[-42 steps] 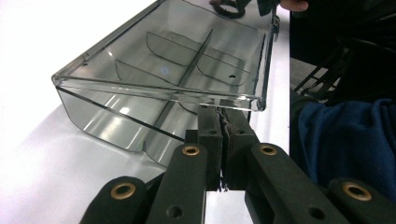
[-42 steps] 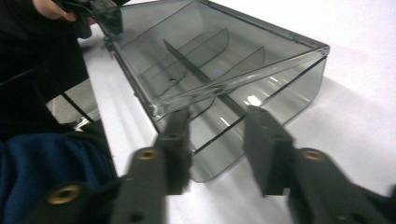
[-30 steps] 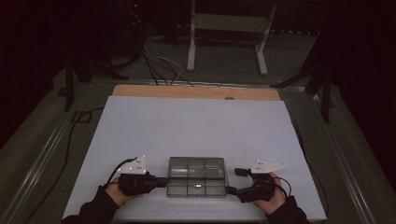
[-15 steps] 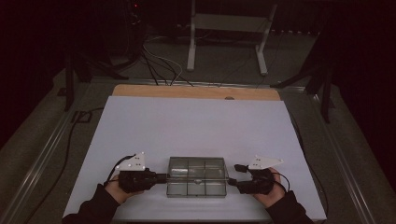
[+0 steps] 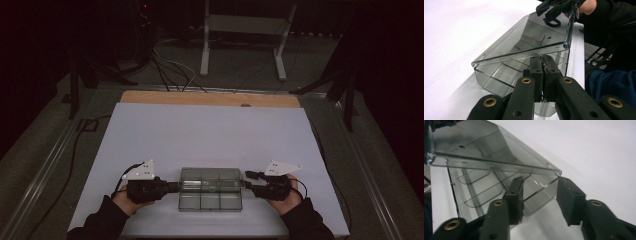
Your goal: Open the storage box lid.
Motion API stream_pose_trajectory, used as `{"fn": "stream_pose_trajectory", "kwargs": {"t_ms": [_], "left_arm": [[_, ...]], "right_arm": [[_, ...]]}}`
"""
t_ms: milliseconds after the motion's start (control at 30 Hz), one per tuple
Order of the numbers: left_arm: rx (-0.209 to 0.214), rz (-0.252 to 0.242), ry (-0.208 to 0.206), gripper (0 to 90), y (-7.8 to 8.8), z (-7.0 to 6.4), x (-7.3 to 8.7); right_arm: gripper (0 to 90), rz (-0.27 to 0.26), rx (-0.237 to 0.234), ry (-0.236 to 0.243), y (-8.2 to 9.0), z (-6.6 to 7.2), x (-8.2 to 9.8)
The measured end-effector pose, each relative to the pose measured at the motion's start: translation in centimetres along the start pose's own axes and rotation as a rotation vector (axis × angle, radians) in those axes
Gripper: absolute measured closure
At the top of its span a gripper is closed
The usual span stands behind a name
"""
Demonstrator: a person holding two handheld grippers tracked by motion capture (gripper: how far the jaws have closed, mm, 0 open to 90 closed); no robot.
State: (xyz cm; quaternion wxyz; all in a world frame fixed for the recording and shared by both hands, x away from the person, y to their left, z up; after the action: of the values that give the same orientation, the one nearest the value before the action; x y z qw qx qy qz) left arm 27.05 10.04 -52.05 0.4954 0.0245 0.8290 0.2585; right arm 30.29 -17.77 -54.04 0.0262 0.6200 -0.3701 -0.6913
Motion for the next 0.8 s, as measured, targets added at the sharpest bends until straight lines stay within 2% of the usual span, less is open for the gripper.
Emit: {"fn": "stream_pose_trajectory", "kwargs": {"t_ms": [267, 500, 567, 633, 667, 700, 733, 767, 800], "left_arm": [[-0.006, -0.007, -0.004, 89.1, 0.0, 0.0, -0.1], [-0.004, -0.006, -0.005, 88.9, 0.1, 0.0, -0.1], [-0.02, 0.007, 0.004, 82.0, 0.8, 0.6, 0.7], [-0.046, -0.001, 0.028, 75.7, 1.0, 1.5, 1.1], [-0.046, -0.001, 0.028, 73.6, 1.0, 1.5, 1.1], [-0.067, -0.027, 0.026, 73.6, 1.0, 2.3, 1.2], [-0.083, -0.046, 0.012, 68.8, 1.0, 2.8, 1.3], [-0.104, -0.065, -0.023, 68.4, 0.9, 3.1, 1.2], [-0.13, -0.087, -0.082, 67.0, 0.8, 3.4, 1.2]], "right_arm": [[65.0, -0.009, -0.009, 0.023, -0.4, 0.0, -0.6], [66.6, -0.002, -0.019, 0.019, -0.7, 0.0, -0.7], [66.7, 0.004, -0.02, 0.01, -0.8, -0.1, -0.7], [67.1, 0.009, -0.023, 0.006, -0.8, -0.1, -0.6], [67.1, 0.009, -0.023, 0.006, -0.8, -0.1, -0.6], [67.1, 0.009, -0.025, 0.003, -0.8, -0.1, -0.5], [67.2, 0.009, -0.028, -0.002, -0.8, -0.2, -0.5], [67.2, 0.009, -0.029, -0.005, -0.8, -0.2, -0.5], [67.2, 0.01, -0.03, -0.006, -0.8, -0.2, -0.5]]}}
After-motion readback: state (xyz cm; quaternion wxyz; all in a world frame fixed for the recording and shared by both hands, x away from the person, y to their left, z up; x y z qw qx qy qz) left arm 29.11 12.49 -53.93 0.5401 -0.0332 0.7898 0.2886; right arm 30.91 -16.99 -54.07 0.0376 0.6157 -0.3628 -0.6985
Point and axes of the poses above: each handheld gripper's, and its own axes: y roughly backward along the jaws, x roughly out of its underside, z roughly to its left, the point moved 8 cm from there along -y, roughly forward along the jaws, and after that the axes turned 11 degrees about y, right-handed, at the moved point
